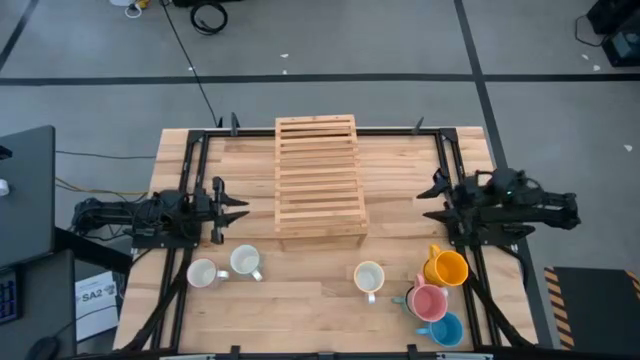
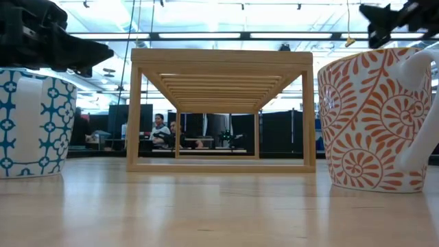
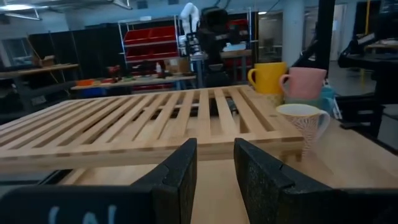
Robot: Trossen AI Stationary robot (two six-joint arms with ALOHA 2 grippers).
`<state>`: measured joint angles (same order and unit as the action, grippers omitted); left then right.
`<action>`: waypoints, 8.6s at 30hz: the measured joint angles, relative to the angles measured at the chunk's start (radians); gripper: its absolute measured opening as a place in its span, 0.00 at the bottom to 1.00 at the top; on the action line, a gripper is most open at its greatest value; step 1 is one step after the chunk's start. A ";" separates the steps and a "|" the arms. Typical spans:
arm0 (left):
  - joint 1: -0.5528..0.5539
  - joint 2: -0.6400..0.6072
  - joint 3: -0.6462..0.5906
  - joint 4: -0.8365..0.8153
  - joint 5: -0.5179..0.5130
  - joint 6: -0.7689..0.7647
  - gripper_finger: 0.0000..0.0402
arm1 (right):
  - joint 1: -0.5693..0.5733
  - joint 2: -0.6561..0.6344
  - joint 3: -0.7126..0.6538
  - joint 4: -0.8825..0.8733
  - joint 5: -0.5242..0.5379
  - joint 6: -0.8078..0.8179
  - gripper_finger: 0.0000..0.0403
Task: Place coffee mugs
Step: Put the top yellow cup on the shelf
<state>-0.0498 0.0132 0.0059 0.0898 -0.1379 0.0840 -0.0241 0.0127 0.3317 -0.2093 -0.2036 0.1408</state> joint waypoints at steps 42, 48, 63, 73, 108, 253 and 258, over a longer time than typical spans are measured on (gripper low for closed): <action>0.000 0.000 0.000 0.001 0.002 -0.029 0.28 | 0.000 0.612 0.703 -0.813 0.170 0.711 0.59; 0.000 0.000 0.000 0.001 0.002 -0.029 0.28 | 0.001 0.760 0.729 -0.984 -0.020 0.875 0.59; 0.000 0.000 0.000 0.000 0.002 -0.029 0.28 | 0.079 1.026 0.729 -1.033 -0.165 0.903 0.58; 0.000 0.000 0.000 0.000 0.002 -0.029 0.28 | 0.150 1.122 0.729 -1.173 -0.180 0.889 0.58; 0.000 0.000 0.000 -0.013 0.002 -0.029 0.28 | 0.307 1.147 0.729 -1.177 -0.177 1.121 0.54; 0.000 0.000 0.000 0.046 0.001 -0.021 0.28 | -0.366 1.245 1.061 -0.790 -0.238 1.646 0.14; 0.000 0.000 0.000 0.189 0.001 0.094 0.28 | -0.366 1.245 1.061 -0.786 -0.195 1.719 0.14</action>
<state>-0.0496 0.0132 0.0060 0.2785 -0.1369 0.1783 -0.3897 1.2579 1.3926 -0.9955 -0.3985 1.8596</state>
